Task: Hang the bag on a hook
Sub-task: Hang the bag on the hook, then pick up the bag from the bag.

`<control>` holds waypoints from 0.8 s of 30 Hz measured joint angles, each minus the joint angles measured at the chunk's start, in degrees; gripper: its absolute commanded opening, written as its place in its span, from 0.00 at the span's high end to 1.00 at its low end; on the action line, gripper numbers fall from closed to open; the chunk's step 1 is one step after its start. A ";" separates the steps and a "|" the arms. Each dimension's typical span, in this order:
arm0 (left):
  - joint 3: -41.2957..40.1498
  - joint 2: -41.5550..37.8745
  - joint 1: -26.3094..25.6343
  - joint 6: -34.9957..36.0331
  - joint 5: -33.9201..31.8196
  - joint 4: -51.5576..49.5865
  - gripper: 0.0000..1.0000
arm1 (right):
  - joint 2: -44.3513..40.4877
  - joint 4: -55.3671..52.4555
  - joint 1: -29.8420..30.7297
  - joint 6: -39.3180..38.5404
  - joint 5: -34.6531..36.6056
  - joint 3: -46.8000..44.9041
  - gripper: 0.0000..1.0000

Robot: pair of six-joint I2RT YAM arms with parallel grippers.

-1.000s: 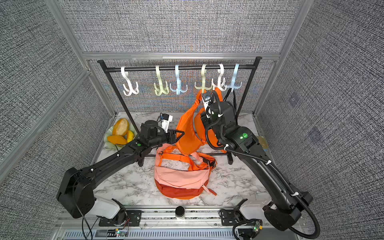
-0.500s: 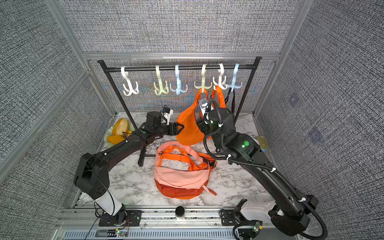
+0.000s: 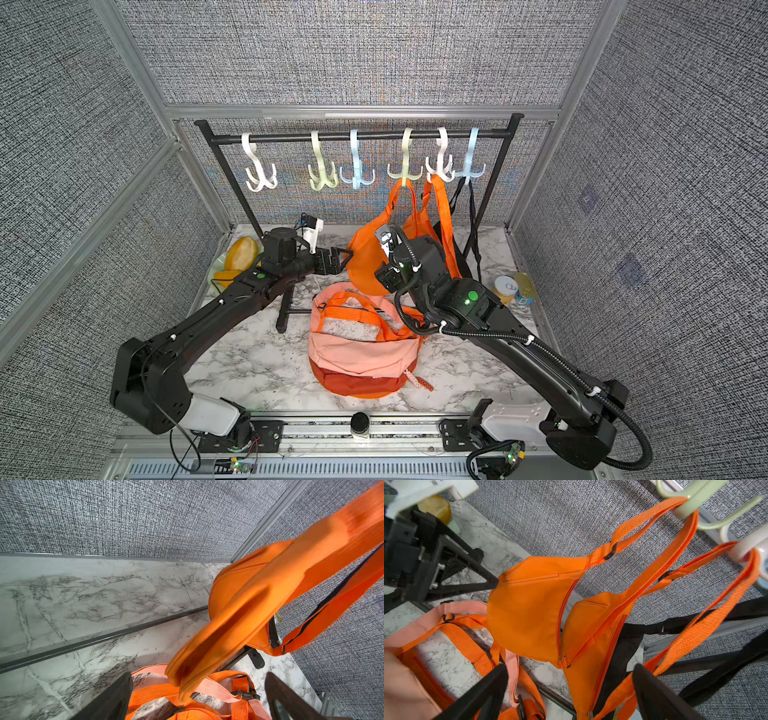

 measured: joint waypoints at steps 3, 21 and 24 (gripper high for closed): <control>-3.65 -4.31 0.59 -0.07 -0.07 0.68 0.01 | -0.37 -0.24 0.52 1.07 -2.36 -1.53 0.03; -35.52 -30.01 9.25 -12.33 -3.32 9.40 0.01 | 13.31 -12.24 15.02 8.90 -29.20 -10.23 0.03; -37.16 -31.47 9.55 -13.57 -2.36 9.49 0.01 | 15.63 -12.96 16.65 9.88 -30.58 -11.19 0.04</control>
